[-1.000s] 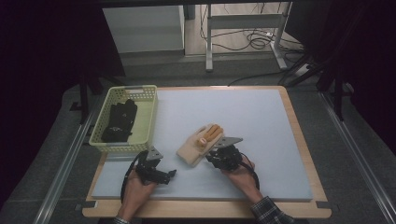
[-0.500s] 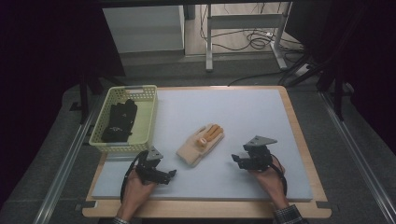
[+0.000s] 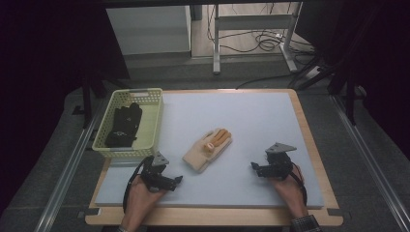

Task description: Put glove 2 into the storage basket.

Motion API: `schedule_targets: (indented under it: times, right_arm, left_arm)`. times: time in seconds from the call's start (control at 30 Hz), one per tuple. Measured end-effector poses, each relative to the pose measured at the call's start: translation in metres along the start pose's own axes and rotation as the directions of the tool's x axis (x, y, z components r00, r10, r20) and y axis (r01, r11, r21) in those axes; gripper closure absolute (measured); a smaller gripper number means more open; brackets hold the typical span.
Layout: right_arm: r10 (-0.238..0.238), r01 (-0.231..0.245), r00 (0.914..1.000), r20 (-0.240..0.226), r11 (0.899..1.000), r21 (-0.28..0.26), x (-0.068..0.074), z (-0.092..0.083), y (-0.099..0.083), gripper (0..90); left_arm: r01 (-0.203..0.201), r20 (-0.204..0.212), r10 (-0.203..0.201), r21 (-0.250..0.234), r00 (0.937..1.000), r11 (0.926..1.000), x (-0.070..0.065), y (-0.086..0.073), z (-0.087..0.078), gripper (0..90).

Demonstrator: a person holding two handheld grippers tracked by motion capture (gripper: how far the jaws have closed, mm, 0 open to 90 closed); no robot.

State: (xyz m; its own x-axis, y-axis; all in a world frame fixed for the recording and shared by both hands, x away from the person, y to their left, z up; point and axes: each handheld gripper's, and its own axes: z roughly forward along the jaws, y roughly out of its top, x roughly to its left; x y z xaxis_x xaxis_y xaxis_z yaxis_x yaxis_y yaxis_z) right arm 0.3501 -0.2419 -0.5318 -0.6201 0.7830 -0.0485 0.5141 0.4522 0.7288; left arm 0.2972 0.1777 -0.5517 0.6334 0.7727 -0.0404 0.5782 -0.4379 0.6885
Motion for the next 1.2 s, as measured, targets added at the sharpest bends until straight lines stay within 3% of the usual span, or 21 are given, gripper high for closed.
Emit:
schedule_targets:
  times: [0.33, 0.43, 0.53, 0.73, 1.2]
  right_arm:
    - [-0.002, 0.002, 1.0000, 0.001, 1.000, -0.003, 0.000, 0.000, -0.001, 20.3]
    - [-0.002, 0.002, 1.0000, 0.001, 1.000, -0.003, 0.000, 0.000, -0.001, 20.3]
    - [-0.003, 0.003, 1.0000, 0.002, 1.000, -0.003, 0.000, 0.000, -0.001, 20.3]
    - [-0.002, 0.002, 1.0000, 0.007, 1.000, -0.003, 0.001, 0.000, -0.001, 19.6]
    - [-0.002, 0.002, 1.0000, 0.008, 1.000, -0.003, 0.001, 0.000, -0.001, 19.4]
  left_arm:
    - [0.008, 0.000, -0.008, -0.002, 1.0000, 1.0000, -0.001, 0.000, 0.000, 1.3]
    - [0.008, 0.001, -0.008, 0.018, 1.0000, 0.9998, -0.001, 0.003, -0.001, 1.8]
    - [0.012, 0.044, -0.013, 0.014, 0.9990, 0.9998, -0.002, 0.009, -0.002, 2.7]
    - [-0.034, 0.038, 0.033, 0.023, 0.9987, 0.9991, -0.011, 0.026, -0.001, 0.0]
    - [-0.059, 0.131, 0.054, 0.027, 0.9899, 0.9979, -0.018, 0.086, 0.020, 0.0]
